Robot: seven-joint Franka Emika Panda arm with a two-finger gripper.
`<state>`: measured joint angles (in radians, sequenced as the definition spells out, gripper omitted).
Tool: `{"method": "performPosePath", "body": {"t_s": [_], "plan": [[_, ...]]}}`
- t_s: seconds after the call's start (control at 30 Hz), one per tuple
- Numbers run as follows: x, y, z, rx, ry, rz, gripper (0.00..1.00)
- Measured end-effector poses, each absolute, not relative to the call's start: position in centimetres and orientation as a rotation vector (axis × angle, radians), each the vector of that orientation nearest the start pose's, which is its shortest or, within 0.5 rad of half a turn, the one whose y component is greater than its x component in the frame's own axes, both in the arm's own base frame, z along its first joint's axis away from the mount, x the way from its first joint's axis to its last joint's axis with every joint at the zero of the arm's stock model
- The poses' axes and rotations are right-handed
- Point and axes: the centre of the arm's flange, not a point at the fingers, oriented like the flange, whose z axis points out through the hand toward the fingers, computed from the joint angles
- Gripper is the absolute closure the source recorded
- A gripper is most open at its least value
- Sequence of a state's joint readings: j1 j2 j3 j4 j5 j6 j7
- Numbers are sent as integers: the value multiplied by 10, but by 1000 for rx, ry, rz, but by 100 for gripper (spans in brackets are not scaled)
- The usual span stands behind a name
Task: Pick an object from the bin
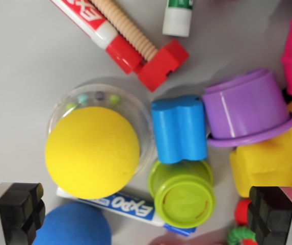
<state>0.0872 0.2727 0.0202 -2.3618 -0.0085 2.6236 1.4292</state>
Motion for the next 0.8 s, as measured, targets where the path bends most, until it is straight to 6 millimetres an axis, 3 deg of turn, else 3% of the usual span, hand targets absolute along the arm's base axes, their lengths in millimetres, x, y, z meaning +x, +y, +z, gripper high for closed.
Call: {"method": "performPosePath", "body": {"t_s": [0.73,0.8], "plan": [[480,84,137,-2352,2077,0,0],[480,84,137,-2348,2079,-3,0]]}}
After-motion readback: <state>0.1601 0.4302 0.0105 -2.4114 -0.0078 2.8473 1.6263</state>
